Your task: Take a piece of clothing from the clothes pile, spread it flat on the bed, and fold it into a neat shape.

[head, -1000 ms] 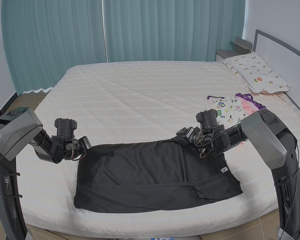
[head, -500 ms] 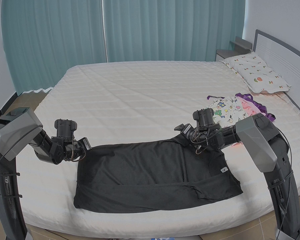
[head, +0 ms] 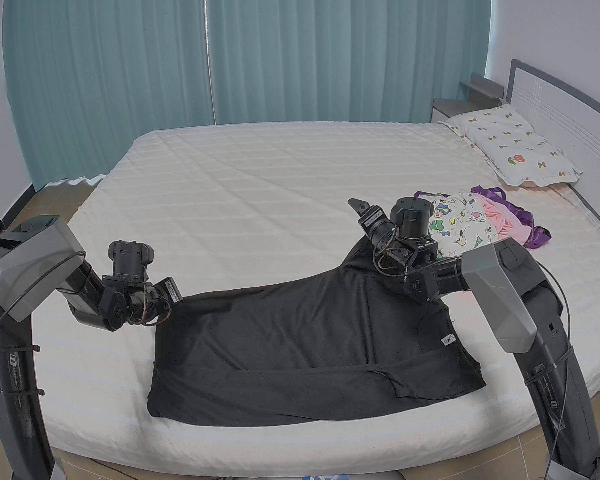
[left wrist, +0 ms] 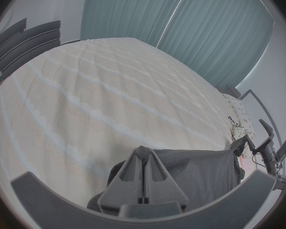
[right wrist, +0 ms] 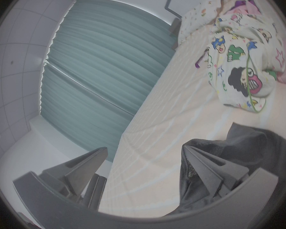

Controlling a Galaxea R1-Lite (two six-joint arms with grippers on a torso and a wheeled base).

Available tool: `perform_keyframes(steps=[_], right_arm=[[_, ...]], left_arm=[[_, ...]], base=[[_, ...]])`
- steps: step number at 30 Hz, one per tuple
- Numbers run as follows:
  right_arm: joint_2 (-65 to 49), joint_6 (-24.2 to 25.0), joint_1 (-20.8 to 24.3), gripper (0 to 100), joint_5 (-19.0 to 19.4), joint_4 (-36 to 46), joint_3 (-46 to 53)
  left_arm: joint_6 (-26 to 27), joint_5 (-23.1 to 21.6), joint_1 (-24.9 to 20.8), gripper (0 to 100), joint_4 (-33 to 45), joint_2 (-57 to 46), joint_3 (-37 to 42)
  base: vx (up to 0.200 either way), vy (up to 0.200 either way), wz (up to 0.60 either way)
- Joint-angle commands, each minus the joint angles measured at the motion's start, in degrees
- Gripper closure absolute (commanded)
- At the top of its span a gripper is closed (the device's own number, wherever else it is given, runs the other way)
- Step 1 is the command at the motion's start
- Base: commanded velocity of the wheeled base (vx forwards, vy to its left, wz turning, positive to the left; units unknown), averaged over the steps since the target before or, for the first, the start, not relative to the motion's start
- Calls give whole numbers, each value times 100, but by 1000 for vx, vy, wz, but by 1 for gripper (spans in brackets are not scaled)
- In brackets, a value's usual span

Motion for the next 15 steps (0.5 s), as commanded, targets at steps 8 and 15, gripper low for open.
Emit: perform_keyframes(steps=[8,15], right_arm=[[376,-1663,-131,0,-189,-449,-102],[-222,-1742,-394,0,-119,-290,610]], left_arm=[[-30,0,5,100,5,1,39],[-30,0,67,100,5,-34,83]], base=[[0,0,0],[0,0,0]])
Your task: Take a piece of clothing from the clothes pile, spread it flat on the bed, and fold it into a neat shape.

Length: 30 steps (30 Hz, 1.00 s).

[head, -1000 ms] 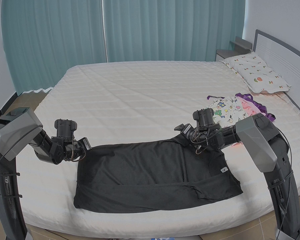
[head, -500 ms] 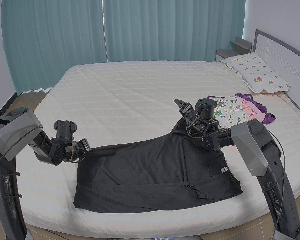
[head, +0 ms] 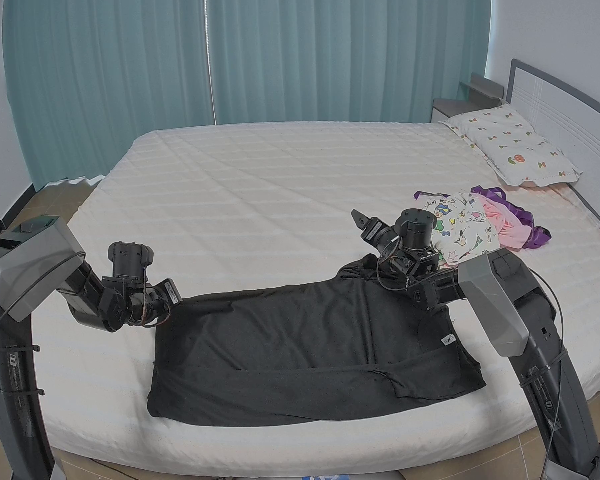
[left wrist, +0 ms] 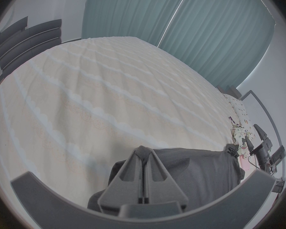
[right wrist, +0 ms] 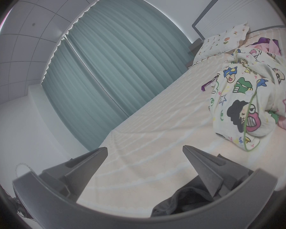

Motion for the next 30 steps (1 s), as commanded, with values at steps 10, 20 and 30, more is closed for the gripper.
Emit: perform_keyframes(steps=[10,20,30], right_arm=[[-1153,-582,-1052,0,1150,373,2136],[-713,-793,-1193,0,1879,259,2215],[-362,-793,-1114,0,2134,285,1872]], left_arm=[[-16,-18,49,100,-16,-64,68],[-7,-18,22,100,-16,-73,33],[-16,-18,22,100,-16,-64,42]], base=[[0,0,0],[0,0,0],[0,0,0]])
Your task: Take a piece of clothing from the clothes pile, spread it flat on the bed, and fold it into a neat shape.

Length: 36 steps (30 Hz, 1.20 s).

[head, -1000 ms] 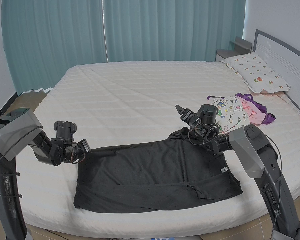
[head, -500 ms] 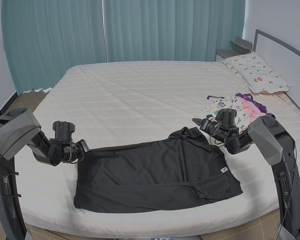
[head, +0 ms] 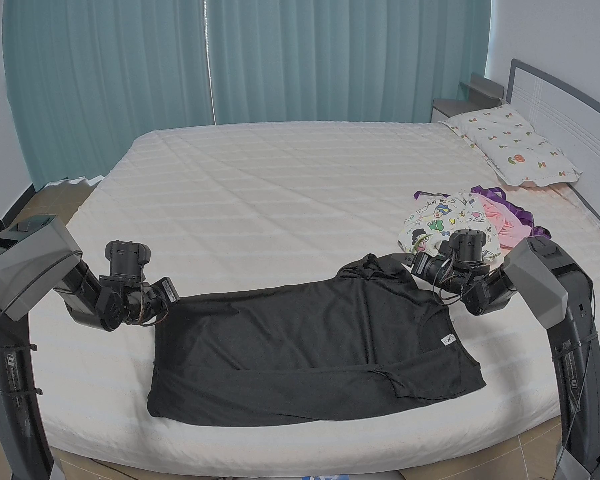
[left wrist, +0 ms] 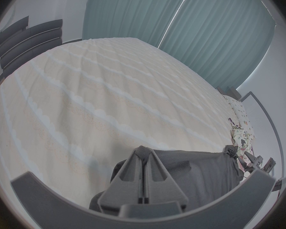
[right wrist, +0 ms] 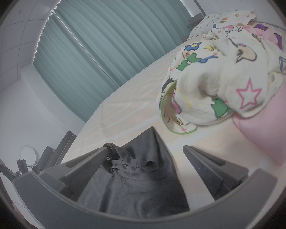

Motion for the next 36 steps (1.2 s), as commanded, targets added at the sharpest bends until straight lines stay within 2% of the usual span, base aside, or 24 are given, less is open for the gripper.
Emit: perform_keyframes(steps=[1,15,16,23,33,36], right_arm=[[226,-2,71,0,6,28,-149],[340,7,62,0,-12,37,-149],[358,7,71,100,-21,37,-158],[323,25,62,100,-30,-24,-176],[-240,165,-193,100,-30,-59,88],[-407,456,-228,100,-47,-218,150]], left_arm=[[-3,1,1,100,-3,1,13],[5,1,1,100,-3,10,-5],[5,1,1,100,-3,10,-14],[5,9,1,100,-3,10,-14],[5,9,27,100,6,-51,-101],[5,18,44,100,6,-51,-189]], base=[[0,0,0],[0,0,0],[0,0,0],[0,0,0],[0,0,0],[0,0,0]])
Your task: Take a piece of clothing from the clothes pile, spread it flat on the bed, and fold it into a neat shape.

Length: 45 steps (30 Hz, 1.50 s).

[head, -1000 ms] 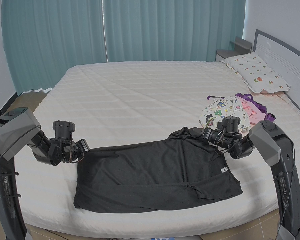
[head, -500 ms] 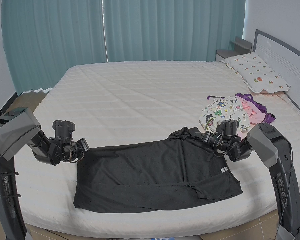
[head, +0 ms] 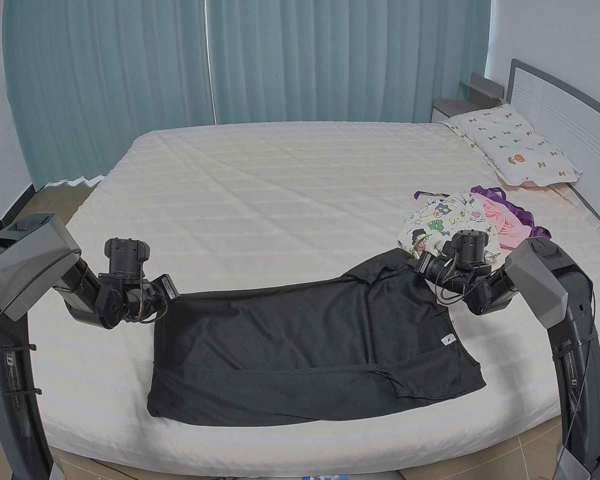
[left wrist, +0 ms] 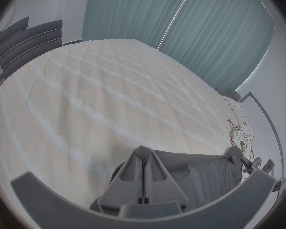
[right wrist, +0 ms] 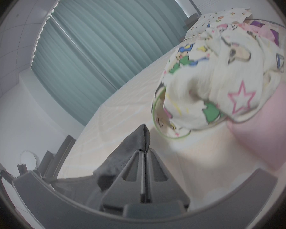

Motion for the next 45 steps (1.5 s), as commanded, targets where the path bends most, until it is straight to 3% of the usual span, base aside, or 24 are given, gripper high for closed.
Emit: perform_keyframes(steps=[1,12,13,25,32,36,40,45], right_arm=[[-358,292,-55,100,-36,-163,132],[-218,363,-11,100,-159,-66,290],[-174,354,7,0,-159,-66,290],[178,134,77,0,-9,-75,264],[2,-244,-46,0,272,-22,255],[-191,-428,-134,0,606,426,237],[-16,-727,-125,0,606,479,149],[116,-754,-107,0,597,505,-106]], left_arm=[[-3,7,49,100,8,-30,-99],[6,7,66,100,34,67,-135],[6,7,66,100,34,67,-143],[6,7,49,100,17,76,-126],[6,7,40,100,17,32,-99],[6,7,49,100,17,23,-108],[6,7,49,100,8,32,-99],[6,7,40,100,8,14,-82]], base=[[0,0,0],[0,0,0],[0,0,0],[0,0,0],[0,0,0],[0,0,0],[0,0,0],[0,0,0]])
